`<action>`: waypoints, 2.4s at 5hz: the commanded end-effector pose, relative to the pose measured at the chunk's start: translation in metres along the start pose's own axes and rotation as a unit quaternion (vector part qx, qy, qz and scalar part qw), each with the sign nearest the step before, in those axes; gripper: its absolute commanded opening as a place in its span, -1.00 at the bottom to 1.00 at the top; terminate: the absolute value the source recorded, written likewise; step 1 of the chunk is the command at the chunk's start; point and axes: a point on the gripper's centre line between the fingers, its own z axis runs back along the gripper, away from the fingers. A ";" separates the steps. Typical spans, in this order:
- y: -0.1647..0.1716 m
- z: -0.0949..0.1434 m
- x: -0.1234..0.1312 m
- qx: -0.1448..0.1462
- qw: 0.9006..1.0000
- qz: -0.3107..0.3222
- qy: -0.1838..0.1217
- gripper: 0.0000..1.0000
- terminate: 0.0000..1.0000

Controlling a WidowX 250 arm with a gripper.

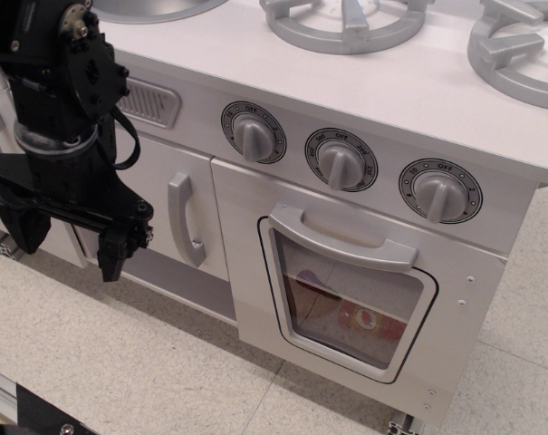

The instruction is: Open oven

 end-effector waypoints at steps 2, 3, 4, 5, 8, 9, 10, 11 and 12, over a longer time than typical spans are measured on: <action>-0.027 -0.008 0.002 -0.028 0.996 0.088 0.019 1.00 -1.00; -0.048 -0.015 0.013 -0.046 0.985 0.163 0.013 1.00 -1.00; -0.076 -0.022 0.023 -0.060 0.965 0.254 0.028 1.00 -1.00; -0.097 -0.032 0.032 -0.076 0.925 0.372 -0.012 1.00 -1.00; -0.110 -0.022 0.063 -0.159 0.856 0.491 -0.011 1.00 -1.00; -0.105 -0.021 0.071 -0.174 0.838 0.518 0.002 1.00 -1.00; -0.100 -0.031 0.077 -0.193 0.815 0.546 0.004 1.00 -1.00; -0.097 -0.037 0.087 -0.205 0.799 0.566 0.011 1.00 -1.00; -0.105 -0.047 0.092 -0.212 0.794 0.569 0.034 1.00 -1.00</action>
